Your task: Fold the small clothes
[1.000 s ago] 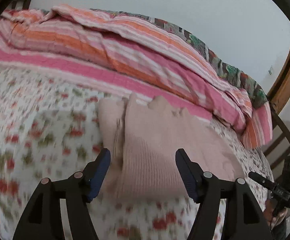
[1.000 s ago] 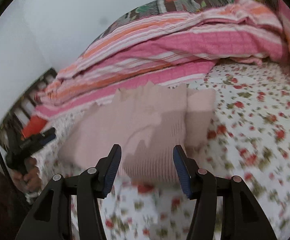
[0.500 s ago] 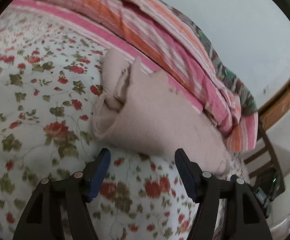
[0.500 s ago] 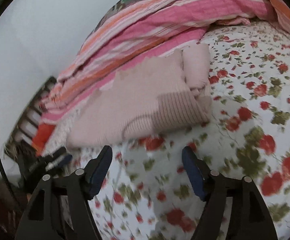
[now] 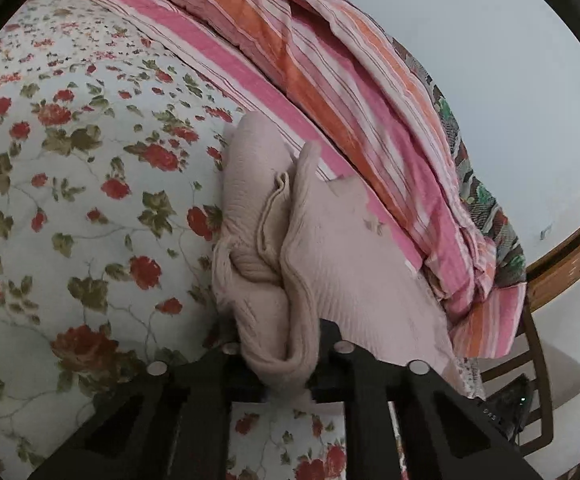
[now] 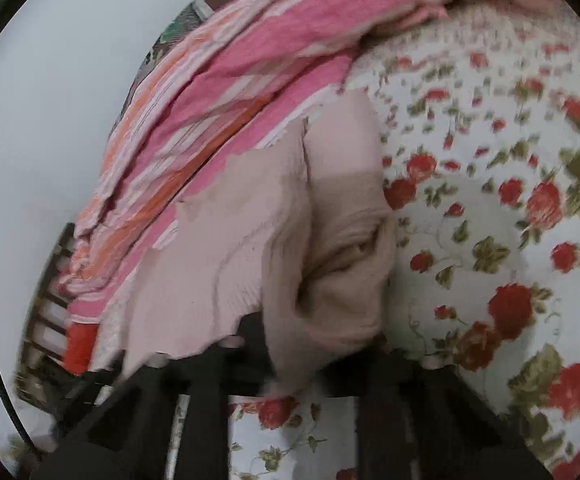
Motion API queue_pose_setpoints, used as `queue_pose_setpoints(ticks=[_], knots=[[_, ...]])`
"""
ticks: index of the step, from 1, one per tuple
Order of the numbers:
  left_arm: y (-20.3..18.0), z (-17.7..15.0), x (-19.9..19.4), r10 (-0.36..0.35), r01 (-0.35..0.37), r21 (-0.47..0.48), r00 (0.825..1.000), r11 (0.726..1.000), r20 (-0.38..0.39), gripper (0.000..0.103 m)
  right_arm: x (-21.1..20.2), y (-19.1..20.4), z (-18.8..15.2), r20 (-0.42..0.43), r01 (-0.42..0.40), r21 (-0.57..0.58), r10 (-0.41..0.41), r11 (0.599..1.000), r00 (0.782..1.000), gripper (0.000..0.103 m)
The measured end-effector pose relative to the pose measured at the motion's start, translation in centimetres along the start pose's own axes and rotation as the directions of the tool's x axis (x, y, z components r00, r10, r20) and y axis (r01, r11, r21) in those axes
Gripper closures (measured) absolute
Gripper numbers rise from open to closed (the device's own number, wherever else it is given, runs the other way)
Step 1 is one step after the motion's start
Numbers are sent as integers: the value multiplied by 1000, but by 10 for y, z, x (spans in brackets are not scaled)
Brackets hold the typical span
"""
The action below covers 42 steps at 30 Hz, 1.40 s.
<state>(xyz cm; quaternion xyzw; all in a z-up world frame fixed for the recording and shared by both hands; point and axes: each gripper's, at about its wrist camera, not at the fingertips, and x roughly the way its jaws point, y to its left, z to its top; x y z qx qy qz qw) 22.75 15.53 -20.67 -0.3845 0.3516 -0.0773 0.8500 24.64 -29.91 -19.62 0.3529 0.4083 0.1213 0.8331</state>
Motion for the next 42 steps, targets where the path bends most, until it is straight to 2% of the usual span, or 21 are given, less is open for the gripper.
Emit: queue_pose_setpoints(ticks=[3,7,11,18,22,24,27,31,33,38,40,42], knots=[[-3,-3,-9,23,-25,43,999,999,32,93,-9,-3,-1,-11,-31,10,31,999,999,94],[-9,-17,-26,54,-56,83,998,995,29,93,-34,-3,-12,-8,-56,3,56,998,998,95],[-21,-41,-54,90,-93,143,996,985,27,93,-62,-8,-28,-28,-54,-32,53,998,998,95],[-25,-89,-95,101,-102,191,995,976,14,93,-126,-23,-67,-9,-50,-92,49,994,999,95],[-23,-100,-103,105,-104,205,994,973,4,90,-137,-28,-86,-17,-20,-123,18,992,1000,95],[-16,-99,-105,108,-105,181,994,978,-7,77,-137,-30,-90,-30,3,-141,-7,990,1000,92],[-9,-94,-116,152,-151,204,988,967,11,71,-144,-27,-92,-13,48,-202,-52,978,999,78],[-16,-81,-134,237,-265,332,964,905,122,64,-165,-17,-85,102,160,-319,-134,934,986,68],[-27,-68,-129,232,-258,378,966,889,113,62,-165,-7,-74,145,195,-355,-152,914,978,67],[-66,-38,-89,182,-190,419,982,888,59,62,-129,27,-37,173,237,-391,-182,889,968,66],[-81,-29,-66,188,-193,429,981,883,55,62,-107,38,-22,178,260,-387,-204,885,963,66],[-91,-22,-42,231,-236,447,971,863,67,62,-83,43,-9,164,291,-373,-246,881,955,66]])
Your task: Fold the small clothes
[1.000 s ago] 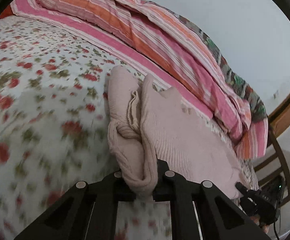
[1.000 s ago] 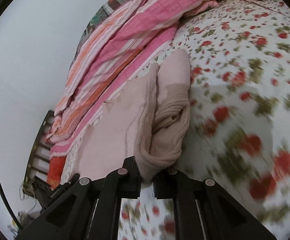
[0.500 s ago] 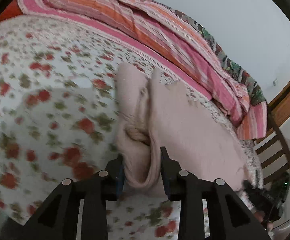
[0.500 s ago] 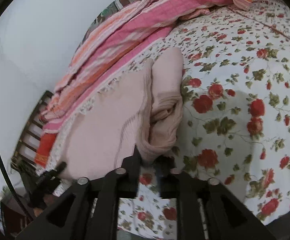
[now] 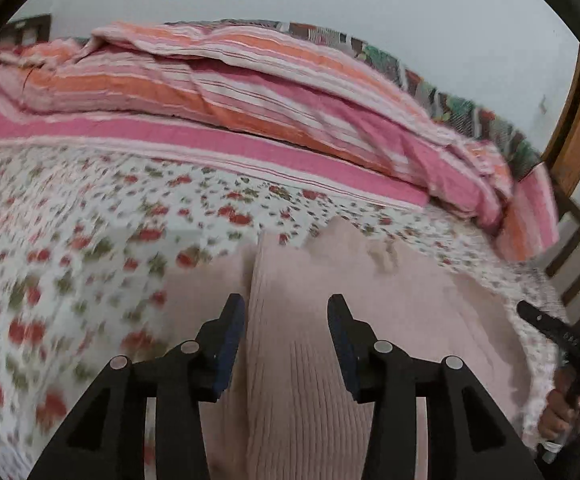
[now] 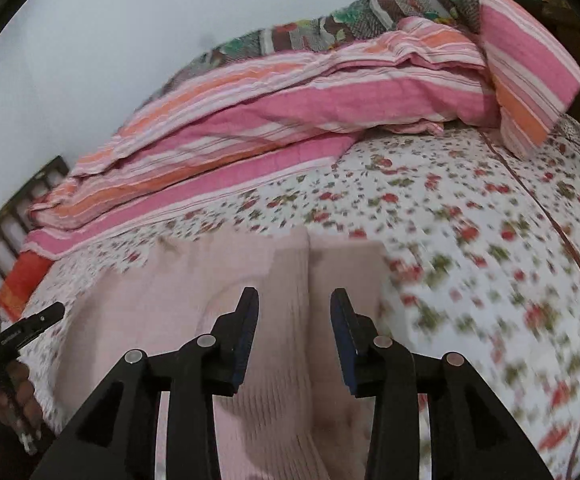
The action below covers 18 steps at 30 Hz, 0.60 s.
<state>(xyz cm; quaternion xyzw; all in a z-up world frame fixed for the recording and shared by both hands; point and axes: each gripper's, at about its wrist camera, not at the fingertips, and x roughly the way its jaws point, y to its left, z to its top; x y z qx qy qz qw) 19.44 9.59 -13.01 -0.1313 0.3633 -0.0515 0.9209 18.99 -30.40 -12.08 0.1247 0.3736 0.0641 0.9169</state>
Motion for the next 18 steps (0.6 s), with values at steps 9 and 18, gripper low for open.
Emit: queue_pose_setpoints(ticks=[9,18], knots=[[9,-5,54,54,-55,-31,998,998,-44,96,68,3,4,-109,79,-6,-79,997,991,67],[22,-3,55,17,-17,-75,1000,997,-7,96,78,-6,1,-72,52,17,-51,998,996,98]])
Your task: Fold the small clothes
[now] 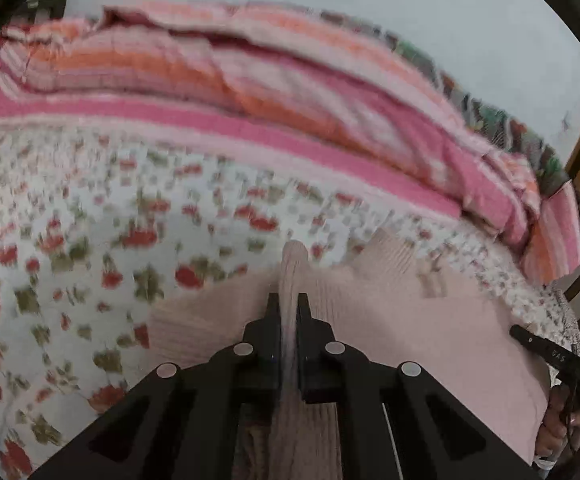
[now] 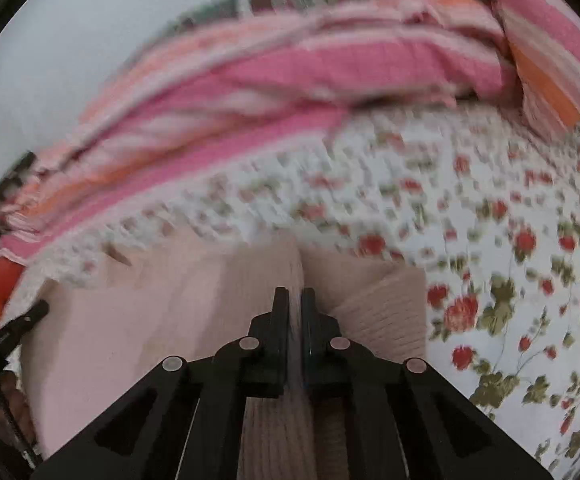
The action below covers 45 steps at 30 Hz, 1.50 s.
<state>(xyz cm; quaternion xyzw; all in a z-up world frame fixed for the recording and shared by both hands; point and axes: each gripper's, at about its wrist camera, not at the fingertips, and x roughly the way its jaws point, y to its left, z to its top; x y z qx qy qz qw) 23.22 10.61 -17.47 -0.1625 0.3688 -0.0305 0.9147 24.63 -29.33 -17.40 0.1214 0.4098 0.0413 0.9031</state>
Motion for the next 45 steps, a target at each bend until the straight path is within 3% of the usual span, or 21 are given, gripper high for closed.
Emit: queue_pose_setpoints(ticks=[5,7,8,10,12,14,21,30,38,42,45], knots=[[6,2,-6,-34,34,-9,999,999,-16,92,-20,15,2,25,41,-38,-40,998,999,88],[8,3,-10,-45,45,-5,999,999,-14,91,-34,29,0,55,29,-78,-25,997,998,73],[9,3,-15,-47,47,2,999,999,-3,90,-42,42,-2,69,20,-112,-12,994,998,59],[12,3,-23,-47,46,11,998,999,29,79,-54,70,-10,75,-12,-172,25,985,997,54],[17,3,-32,-65,65,11,996,998,65,52,-53,94,-19,28,-74,-217,82,973,996,54],[23,5,-43,-82,82,5,991,997,109,43,-43,115,-30,-29,-116,-254,112,960,993,54],[42,8,-55,-65,68,-27,990,997,127,43,11,151,-35,-90,28,-336,-62,942,994,54],[53,12,-64,-66,71,-30,987,997,146,43,52,159,-5,-158,90,-293,-141,952,977,53],[43,3,-65,-55,49,47,988,998,144,43,22,159,-19,-118,87,-281,-125,956,985,53],[47,0,-67,-60,55,42,989,998,132,43,-11,166,-39,-70,99,-322,-128,942,989,53],[53,-1,-73,-67,65,24,988,998,142,43,-27,168,-53,-79,88,-346,-122,934,989,53]])
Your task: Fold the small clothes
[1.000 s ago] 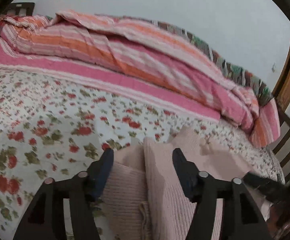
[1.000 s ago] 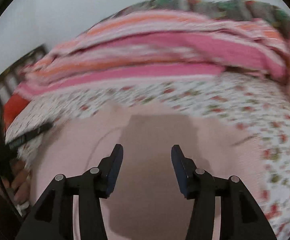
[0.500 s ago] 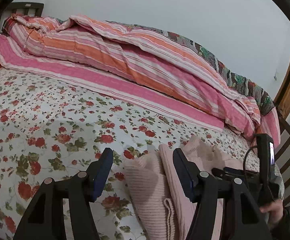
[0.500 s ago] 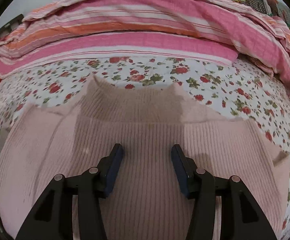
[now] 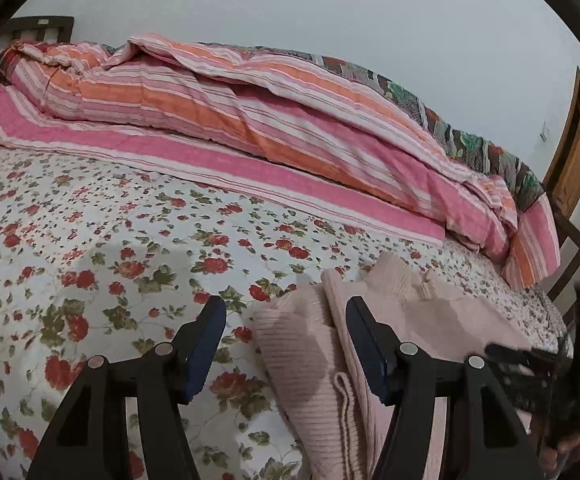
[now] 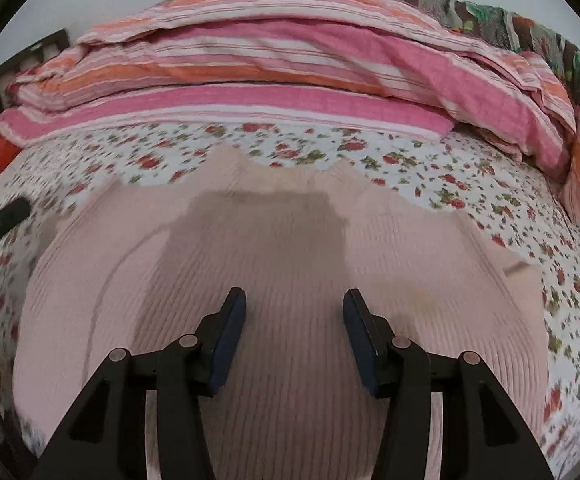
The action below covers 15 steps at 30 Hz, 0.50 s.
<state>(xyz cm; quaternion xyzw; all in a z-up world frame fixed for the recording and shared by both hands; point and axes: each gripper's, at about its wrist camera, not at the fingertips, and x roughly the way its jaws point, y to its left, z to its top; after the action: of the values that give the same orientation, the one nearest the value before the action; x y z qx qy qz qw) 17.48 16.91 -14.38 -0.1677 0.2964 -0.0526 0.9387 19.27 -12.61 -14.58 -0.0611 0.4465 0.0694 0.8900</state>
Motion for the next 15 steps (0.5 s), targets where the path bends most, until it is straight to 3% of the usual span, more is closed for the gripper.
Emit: queue_pose_setpoints(ticks=[15], knots=[[32,-5,-13,23,-22,-70,1000,997,10,40,-38,14,-63,41,45,-60,-42,997,998,53]])
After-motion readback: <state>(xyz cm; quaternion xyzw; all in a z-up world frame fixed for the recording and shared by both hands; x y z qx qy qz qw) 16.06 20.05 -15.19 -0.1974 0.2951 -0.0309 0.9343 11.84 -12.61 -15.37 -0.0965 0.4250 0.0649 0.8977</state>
